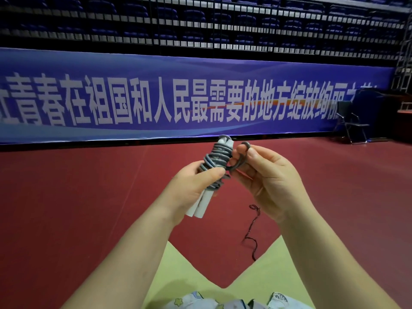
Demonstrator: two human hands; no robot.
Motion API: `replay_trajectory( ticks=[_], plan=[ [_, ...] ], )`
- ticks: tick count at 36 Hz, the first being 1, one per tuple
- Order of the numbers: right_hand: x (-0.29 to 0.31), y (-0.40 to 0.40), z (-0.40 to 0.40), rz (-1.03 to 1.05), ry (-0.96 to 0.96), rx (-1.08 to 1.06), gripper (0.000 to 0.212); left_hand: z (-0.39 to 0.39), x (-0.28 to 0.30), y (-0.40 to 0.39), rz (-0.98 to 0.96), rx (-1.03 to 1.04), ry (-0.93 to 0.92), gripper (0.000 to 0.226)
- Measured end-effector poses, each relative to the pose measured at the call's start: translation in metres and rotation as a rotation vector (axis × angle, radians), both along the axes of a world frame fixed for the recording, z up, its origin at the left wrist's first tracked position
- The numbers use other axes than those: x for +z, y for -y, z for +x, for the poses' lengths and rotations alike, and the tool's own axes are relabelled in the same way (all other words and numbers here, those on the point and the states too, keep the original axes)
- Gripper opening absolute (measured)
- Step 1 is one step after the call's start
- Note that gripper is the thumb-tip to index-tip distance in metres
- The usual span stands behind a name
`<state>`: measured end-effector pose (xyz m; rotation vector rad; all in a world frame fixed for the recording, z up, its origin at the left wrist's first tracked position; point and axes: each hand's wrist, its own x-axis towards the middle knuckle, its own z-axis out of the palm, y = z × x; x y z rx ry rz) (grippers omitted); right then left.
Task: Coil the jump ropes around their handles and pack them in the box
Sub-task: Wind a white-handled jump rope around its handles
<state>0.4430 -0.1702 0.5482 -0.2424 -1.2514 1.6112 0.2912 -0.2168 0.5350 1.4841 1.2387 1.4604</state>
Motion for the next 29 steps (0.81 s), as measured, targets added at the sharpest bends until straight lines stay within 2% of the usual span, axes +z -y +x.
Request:
replay_trajectory(
  ticks=[3, 7, 14, 25, 29],
  plan=[
    [-0.001, -0.003, -0.001, -0.025, 0.007, -0.029, 0.012, 0.0, -0.004, -0.002, 0.003, 0.01, -0.027, 0.026],
    [-0.003, -0.005, -0.001, -0.073, -0.017, -0.01, 0.02, 0.002, -0.008, -0.005, 0.034, 0.001, 0.003, 0.028],
    [-0.002, -0.006, 0.005, -0.113, -0.011, -0.026, 0.021, 0.002, -0.008, -0.005, 0.072, -0.03, -0.004, 0.04],
    [0.003, -0.004, 0.007, -0.019, 0.102, -0.014, 0.019, 0.003, -0.006, 0.007, 0.18, -0.178, 0.035, 0.064],
    [0.007, -0.004, 0.011, 0.002, 0.18, 0.054, 0.028, 0.001, -0.007, 0.007, 0.216, -0.211, 0.008, 0.067]
  ],
)
